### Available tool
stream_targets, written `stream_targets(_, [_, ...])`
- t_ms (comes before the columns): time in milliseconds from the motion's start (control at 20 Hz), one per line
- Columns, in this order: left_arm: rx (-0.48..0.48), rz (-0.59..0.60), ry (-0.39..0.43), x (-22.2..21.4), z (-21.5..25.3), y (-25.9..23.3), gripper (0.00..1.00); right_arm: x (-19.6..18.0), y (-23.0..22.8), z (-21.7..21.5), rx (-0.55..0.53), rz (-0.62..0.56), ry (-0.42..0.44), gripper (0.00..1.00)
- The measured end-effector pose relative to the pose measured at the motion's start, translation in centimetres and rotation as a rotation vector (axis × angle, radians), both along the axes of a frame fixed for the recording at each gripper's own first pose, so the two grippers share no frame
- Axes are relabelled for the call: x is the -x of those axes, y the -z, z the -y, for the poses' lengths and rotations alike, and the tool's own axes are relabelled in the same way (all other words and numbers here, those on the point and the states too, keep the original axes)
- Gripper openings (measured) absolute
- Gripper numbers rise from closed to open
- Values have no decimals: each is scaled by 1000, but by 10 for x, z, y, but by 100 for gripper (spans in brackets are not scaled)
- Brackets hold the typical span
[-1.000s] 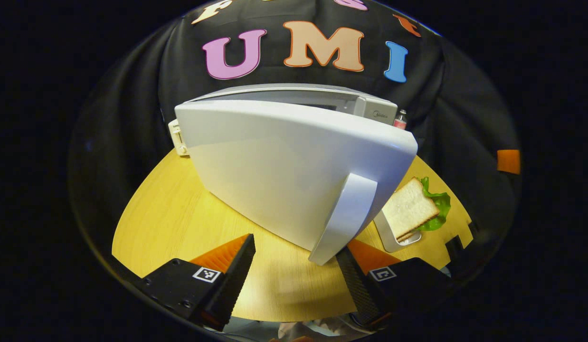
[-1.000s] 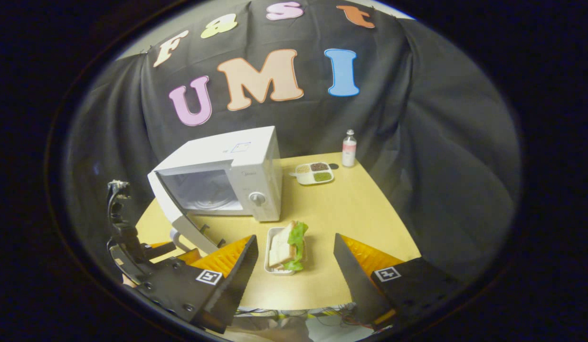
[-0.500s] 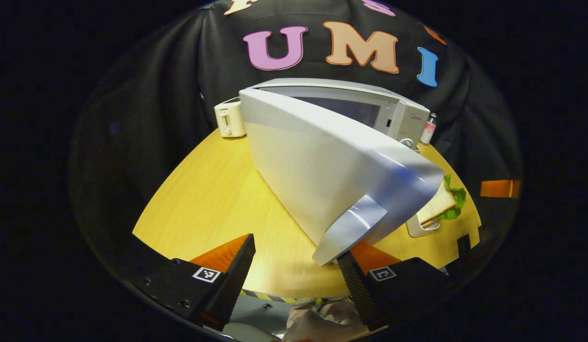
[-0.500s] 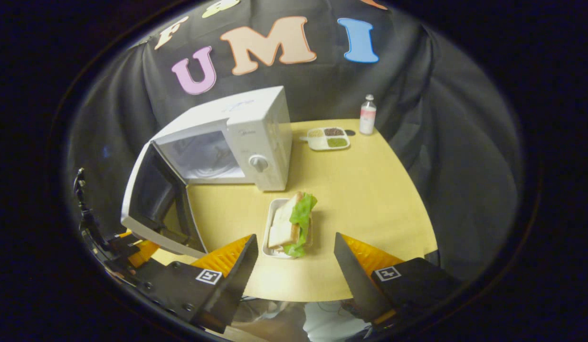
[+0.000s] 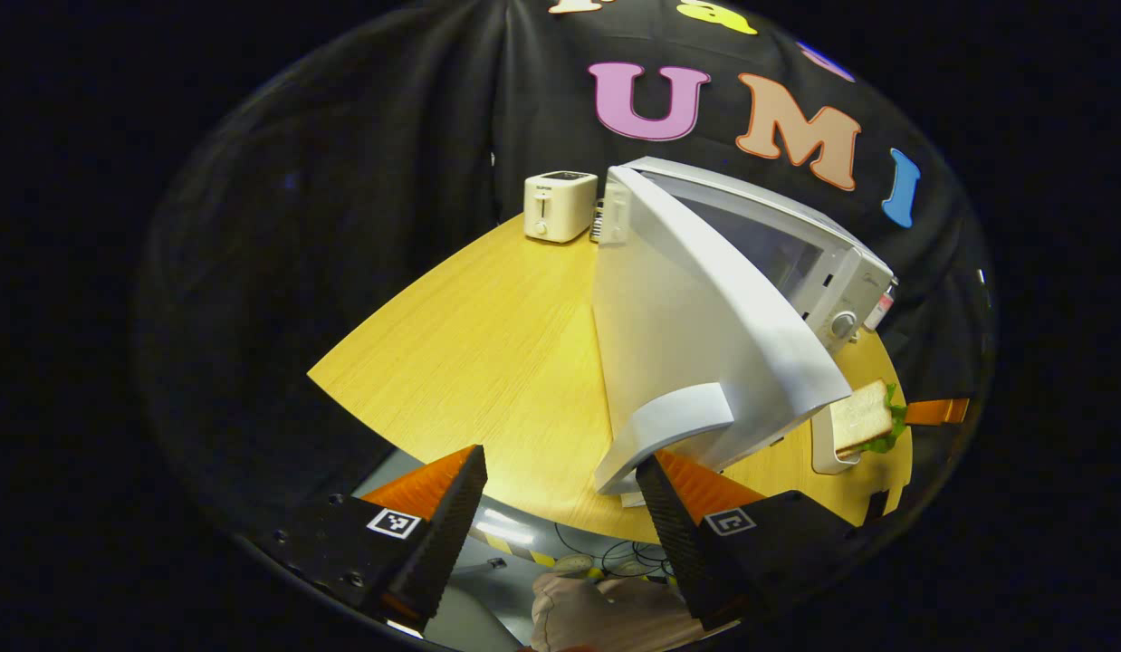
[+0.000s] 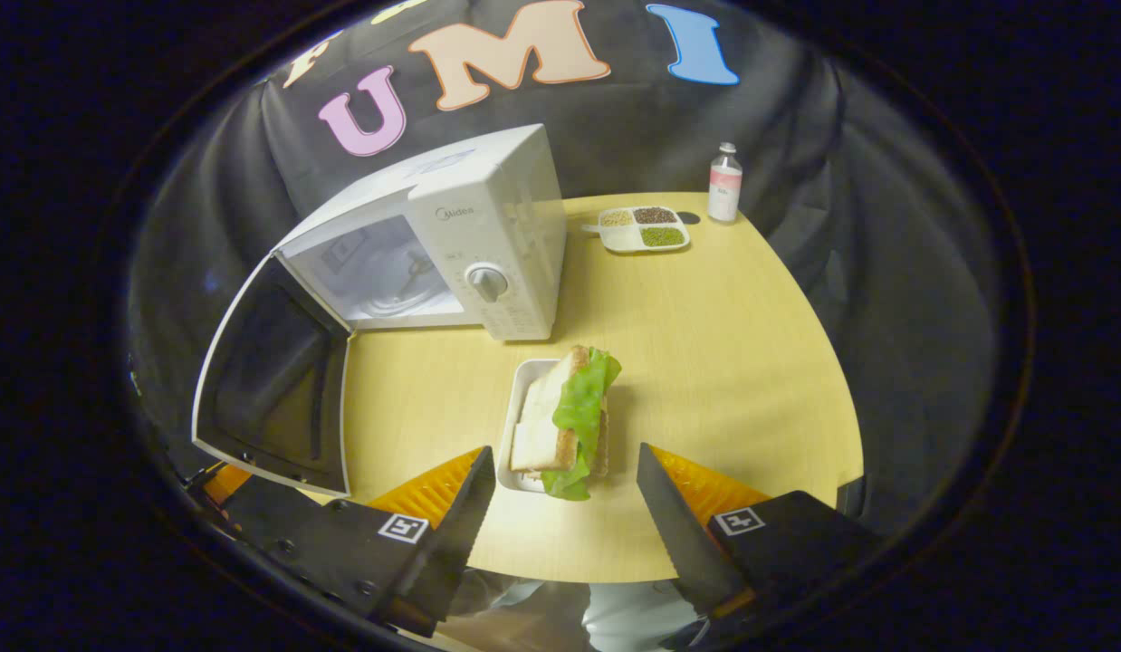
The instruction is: Open the microwave oven with the left hand, put the food in, and close the microwave oven.
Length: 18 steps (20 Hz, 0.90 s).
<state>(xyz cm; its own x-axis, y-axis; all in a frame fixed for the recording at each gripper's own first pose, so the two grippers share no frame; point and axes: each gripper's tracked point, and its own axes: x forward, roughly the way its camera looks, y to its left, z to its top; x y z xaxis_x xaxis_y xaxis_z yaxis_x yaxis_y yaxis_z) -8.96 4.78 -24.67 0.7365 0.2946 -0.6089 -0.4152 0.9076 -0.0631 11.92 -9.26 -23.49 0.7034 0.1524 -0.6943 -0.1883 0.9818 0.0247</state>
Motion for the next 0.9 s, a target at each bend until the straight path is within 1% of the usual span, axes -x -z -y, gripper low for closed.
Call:
stream_targets(250, [-92, 8, -113, 27, -42, -12, 98, -8, 24, 2, 3, -82, 21, 98])
stream_targets(400, [-124, 22, -202, 38, -68, -26, 98, -13, 33, 1, -19, -122, 38, 98])
stream_targets(450, [-142, 32, -243, 46, -79, -34, 98, -16, 37, 2, -21, -131, 43, 98])
stream_targets(550, [-181, 73, -336, 59, -99, -54, 97, -19, 44, 4, -11, -153, 52, 98])
stream_targets(650, [-192, 118, -403, 69, -104, -70, 97, -21, 51, 5, -13, -180, 56, 98])
stream_targets(750, [-211, 178, -454, 77, -109, -90, 97, -22, 55, 1, -39, -209, 62, 97])
stream_targets(850, [-209, 249, -477, 77, -107, -113, 96, -22, 61, -4, -71, -243, 78, 96])
stream_targets(900, [-200, 286, -480, 75, -104, -125, 95, -21, 64, -7, -98, -267, 84, 87])
